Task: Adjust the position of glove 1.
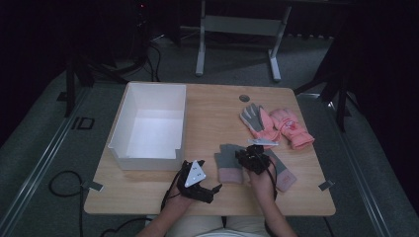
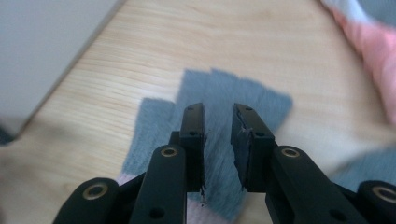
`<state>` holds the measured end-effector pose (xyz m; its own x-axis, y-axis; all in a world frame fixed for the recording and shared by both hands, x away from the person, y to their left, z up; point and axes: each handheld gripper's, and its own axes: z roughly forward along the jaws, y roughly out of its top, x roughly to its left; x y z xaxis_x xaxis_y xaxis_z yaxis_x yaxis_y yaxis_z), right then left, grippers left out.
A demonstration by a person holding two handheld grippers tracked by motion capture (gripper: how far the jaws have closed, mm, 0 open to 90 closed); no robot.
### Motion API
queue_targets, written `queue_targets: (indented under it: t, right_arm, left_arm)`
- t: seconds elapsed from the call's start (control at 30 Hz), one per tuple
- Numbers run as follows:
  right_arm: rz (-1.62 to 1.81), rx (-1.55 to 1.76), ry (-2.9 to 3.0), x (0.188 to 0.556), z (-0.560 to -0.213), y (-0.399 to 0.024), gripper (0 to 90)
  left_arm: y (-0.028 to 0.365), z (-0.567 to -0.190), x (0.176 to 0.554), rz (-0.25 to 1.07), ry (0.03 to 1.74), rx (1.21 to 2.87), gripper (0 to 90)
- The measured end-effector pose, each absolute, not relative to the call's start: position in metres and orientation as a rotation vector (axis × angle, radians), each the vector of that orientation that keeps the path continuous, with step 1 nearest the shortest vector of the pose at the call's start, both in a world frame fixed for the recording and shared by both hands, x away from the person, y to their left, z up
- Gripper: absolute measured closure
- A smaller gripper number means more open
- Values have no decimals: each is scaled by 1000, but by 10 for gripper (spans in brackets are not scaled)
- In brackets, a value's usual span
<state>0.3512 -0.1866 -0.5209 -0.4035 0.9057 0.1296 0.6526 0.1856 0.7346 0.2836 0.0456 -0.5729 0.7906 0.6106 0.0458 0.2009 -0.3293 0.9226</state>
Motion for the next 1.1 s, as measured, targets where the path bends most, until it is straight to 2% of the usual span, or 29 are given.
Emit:
queue_targets:
  t: [0.1, 0.4, 0.5, 0.73, 1.0, 1.1]
  right_arm:
    - [1076, 1312, 2230, 358, -512, -211, 703]
    - [954, 1167, 2371, 361, -515, -268, 658]
    - [916, 1075, 2462, 362, -518, -297, 610]
    - [855, 1061, 2525, 361, -531, -325, 640]
    - [805, 1024, 2571, 363, -541, -323, 641]
    - [785, 1028, 2571, 362, -540, -321, 775]
  left_arm:
    - [46, -573, 284, 470, 615, 1899, 0]
    - [46, -573, 284, 467, 617, 1901, 0]
    - [46, -573, 284, 467, 618, 1898, 0]
    - [45, -573, 284, 473, 625, 1897, 0]
    - [45, -573, 283, 482, 620, 1901, 0]
    - [45, -573, 283, 483, 617, 1899, 0]
